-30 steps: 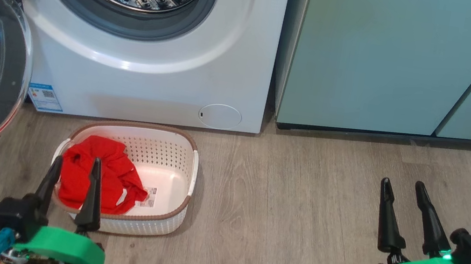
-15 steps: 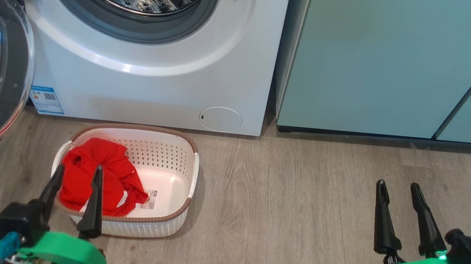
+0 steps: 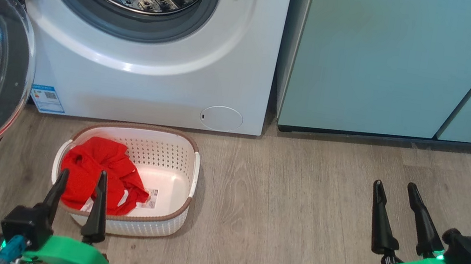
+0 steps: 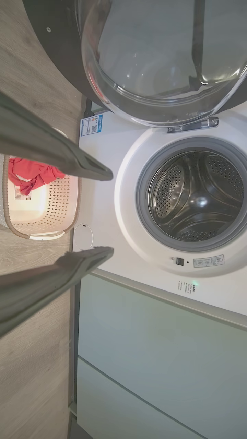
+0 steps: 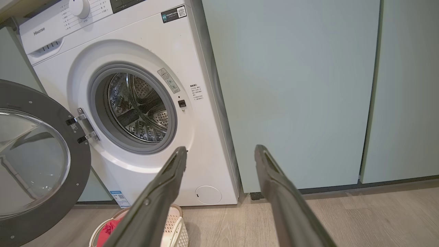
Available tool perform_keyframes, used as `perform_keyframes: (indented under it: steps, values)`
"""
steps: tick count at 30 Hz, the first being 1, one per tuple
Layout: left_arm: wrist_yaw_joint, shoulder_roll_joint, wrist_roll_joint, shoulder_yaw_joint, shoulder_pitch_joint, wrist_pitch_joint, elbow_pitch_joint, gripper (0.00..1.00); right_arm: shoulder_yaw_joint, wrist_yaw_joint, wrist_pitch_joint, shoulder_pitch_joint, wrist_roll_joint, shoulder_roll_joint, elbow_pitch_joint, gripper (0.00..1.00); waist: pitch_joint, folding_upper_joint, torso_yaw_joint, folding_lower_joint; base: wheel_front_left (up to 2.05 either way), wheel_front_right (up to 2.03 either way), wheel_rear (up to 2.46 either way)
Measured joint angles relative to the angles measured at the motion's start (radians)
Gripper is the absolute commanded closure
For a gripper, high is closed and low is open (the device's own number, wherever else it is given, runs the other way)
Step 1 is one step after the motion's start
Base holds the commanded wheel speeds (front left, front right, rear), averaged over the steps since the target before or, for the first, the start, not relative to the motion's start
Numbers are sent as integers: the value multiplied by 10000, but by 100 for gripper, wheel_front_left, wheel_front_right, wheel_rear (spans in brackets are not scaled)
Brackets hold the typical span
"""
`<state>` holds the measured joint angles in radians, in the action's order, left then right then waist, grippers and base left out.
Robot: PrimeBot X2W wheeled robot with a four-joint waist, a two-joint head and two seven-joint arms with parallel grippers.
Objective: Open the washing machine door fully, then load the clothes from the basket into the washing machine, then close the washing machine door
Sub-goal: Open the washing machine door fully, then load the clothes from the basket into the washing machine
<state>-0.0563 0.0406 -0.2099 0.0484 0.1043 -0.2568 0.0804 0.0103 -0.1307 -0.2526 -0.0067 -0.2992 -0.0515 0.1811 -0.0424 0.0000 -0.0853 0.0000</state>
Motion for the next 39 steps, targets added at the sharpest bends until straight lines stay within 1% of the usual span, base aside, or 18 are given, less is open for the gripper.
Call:
perform_keyframes:
  steps: [7, 10, 14, 20, 28, 32, 39]
  values:
    - [-90, 0, -27, -21, -2, 0, 15, 0, 27, 0, 0, -5, 0, 0, 0, 0, 64, 0, 13, 0, 0, 0, 0]
    - [-82, 0, -489, -63, -8, 0, 150, 0, 54, 0, 0, -11, -13, 0, 4, 0, 94, 0, 17, 0, 18, -18, 0]
    - [-71, 2, -529, -163, -18, 0, 211, 0, 100, 0, 0, -12, -13, 0, 12, 0, 141, 0, 21, 0, 87, -87, 0]
    - [-75, 6, -529, -171, -32, 0, 249, 0, 100, 0, 0, -15, -90, 10, 65, 0, 183, 0, 42, 0, 151, -151, 0]
    - [-82, 6, -529, -171, -81, 0, 253, 0, 98, 0, 0, -17, -90, 12, 69, 0, 183, 0, 112, 0, 209, -209, 0]
    - [-86, 6, -349, -151, -99, 0, 253, 0, 94, 0, 0, -22, -92, 15, 73, 0, 177, 0, 160, 0, 205, -195, -10]
    - [-86, 6, -351, -132, -122, 0, 259, 0, 98, 0, 0, -33, -100, 17, 82, 0, 167, 0, 211, 0, 128, -128, 0]
